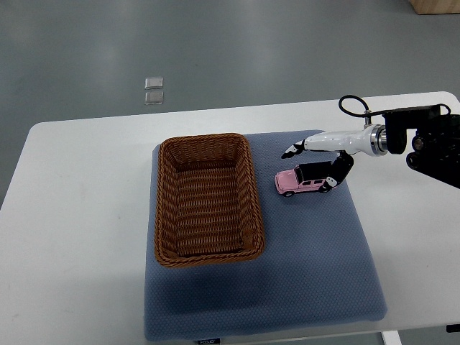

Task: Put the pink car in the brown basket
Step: 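Reach the right hand down over the pink toy SUV, then close the right hand fingers around the pink toy SUV, then lift the SUV and carry it over the wicker basket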

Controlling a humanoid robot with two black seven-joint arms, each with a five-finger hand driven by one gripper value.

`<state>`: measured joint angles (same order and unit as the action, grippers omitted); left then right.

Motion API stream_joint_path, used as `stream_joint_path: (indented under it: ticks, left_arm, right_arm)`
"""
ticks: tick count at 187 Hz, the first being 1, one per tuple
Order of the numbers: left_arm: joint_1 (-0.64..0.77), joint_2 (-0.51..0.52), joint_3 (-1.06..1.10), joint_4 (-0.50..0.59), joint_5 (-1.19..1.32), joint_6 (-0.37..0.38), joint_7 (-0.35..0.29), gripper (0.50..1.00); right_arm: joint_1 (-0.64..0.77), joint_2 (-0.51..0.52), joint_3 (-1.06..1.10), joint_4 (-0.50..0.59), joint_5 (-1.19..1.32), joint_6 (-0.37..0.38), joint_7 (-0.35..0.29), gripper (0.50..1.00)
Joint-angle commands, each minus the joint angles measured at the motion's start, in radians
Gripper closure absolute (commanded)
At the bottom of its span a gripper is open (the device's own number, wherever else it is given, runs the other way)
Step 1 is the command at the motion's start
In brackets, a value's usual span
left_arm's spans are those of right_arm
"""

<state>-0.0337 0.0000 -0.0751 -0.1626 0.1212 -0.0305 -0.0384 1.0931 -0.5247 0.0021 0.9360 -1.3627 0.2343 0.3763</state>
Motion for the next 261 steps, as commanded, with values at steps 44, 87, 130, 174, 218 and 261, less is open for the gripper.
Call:
stream_joint_path:
  ticks: [44, 87, 130, 174, 218, 261]
  left_arm:
    - [0.000, 0.000, 0.000, 0.000, 0.000, 0.000, 0.000, 0.500]
    - [0.000, 0.000, 0.000, 0.000, 0.000, 0.000, 0.000, 0.500]
    - [0.000, 0.000, 0.000, 0.000, 0.000, 0.000, 0.000, 0.500]
    - [0.000, 0.000, 0.000, 0.000, 0.000, 0.000, 0.000, 0.500]
    - [0.000, 0.000, 0.000, 0.000, 0.000, 0.000, 0.000, 0.500]
    - [0.000, 0.000, 0.000, 0.000, 0.000, 0.000, 0.000, 0.500]
  right_arm:
    - [-0.015, 0.015, -0.040, -0.013, -0.013, -0.052, -0.020, 0.603]
    - [-0.015, 0.048, -0.054, -0.052, -0.013, -0.075, -0.028, 0.679]
    - [-0.027, 0.061, -0.062, -0.083, -0.013, -0.098, -0.046, 0.881]
    - [-0.021, 0.049, -0.056, -0.082, -0.009, -0.122, -0.048, 1.000]
    - [-0.013, -0.020, 0.027, -0.066, 0.010, -0.170, -0.040, 1.000]
    - [0.025, -0.028, 0.087, -0.029, 0.014, -0.175, -0.039, 1.000]
